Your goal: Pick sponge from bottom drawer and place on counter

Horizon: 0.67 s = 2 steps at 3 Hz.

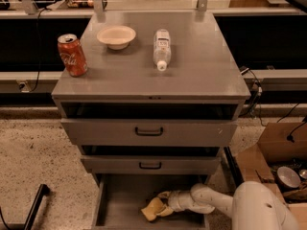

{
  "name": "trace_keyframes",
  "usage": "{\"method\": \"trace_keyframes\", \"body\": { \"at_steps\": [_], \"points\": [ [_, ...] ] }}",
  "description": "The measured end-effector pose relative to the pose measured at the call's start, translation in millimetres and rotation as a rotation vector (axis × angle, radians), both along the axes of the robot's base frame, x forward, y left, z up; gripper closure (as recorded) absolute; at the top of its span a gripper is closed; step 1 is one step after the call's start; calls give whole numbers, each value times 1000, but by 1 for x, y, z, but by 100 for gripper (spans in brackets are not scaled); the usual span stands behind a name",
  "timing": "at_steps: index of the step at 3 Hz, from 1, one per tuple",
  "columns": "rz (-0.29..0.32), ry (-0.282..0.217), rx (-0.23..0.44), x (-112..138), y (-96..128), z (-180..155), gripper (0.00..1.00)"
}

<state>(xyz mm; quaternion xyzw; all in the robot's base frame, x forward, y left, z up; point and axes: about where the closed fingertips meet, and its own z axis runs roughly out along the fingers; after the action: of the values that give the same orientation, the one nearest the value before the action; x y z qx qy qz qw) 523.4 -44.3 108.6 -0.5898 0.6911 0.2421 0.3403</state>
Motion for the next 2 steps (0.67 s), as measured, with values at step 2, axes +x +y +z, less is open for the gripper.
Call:
{"method": "trace_keyframes", "body": {
  "at_steps": [2],
  "points": [
    [0,0,0,0,0,1,100]
  ]
}}
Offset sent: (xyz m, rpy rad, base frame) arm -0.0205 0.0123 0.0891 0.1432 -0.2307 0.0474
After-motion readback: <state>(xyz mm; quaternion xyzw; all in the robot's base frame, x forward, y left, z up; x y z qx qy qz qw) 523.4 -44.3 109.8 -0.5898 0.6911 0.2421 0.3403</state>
